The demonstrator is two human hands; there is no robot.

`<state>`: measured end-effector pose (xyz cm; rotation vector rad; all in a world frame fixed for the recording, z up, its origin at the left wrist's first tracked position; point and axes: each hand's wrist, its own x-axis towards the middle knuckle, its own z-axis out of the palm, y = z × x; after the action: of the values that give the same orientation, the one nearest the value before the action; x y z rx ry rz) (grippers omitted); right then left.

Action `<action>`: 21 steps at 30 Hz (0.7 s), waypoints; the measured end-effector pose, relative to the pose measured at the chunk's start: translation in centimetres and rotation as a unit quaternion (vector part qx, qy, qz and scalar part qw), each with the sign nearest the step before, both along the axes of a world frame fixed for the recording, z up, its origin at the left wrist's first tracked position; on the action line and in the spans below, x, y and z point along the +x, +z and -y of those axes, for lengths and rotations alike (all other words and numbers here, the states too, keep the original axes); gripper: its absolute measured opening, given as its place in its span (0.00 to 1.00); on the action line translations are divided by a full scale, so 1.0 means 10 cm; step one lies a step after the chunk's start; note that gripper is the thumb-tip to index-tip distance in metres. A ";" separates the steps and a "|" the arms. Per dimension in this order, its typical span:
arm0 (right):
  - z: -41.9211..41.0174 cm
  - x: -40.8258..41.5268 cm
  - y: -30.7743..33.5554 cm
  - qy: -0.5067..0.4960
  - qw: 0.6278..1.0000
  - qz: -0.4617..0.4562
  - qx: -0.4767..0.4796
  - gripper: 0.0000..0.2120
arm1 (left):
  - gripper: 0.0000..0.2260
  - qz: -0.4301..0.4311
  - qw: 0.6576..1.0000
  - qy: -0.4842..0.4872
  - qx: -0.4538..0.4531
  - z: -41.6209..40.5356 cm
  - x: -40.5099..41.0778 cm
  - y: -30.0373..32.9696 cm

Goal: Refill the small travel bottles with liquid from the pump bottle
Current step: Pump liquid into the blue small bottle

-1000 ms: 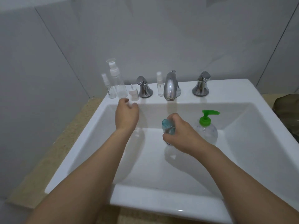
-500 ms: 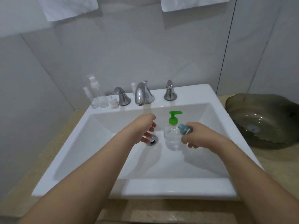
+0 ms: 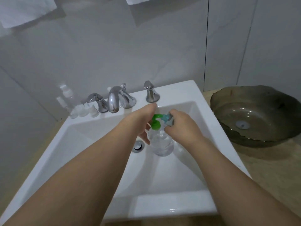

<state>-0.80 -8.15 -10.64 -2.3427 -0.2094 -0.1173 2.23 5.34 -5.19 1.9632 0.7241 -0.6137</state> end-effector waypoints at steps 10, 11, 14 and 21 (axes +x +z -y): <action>-0.02 -0.02 -0.01 0.021 0.999 0.008 0.024 0.13 | 0.26 -0.012 0.999 -0.023 0.027 0.07 0.02 0.02; -0.02 -0.02 -0.01 0.024 0.999 0.008 0.027 0.12 | 0.25 -0.010 0.999 -0.028 0.034 0.08 0.01 0.02; -0.03 -0.02 -0.01 0.036 0.998 0.010 0.040 0.10 | 0.22 -0.003 0.998 -0.040 0.048 0.07 0.01 0.01; -0.05 0.00 -0.02 0.040 0.999 0.004 0.034 0.08 | 0.21 0.022 0.996 -0.061 0.064 -0.02 0.09 -0.14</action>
<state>-0.83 -7.64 -10.88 -2.2624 -0.2993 -0.0939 3.11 5.52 -6.58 2.1456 0.6333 -0.6082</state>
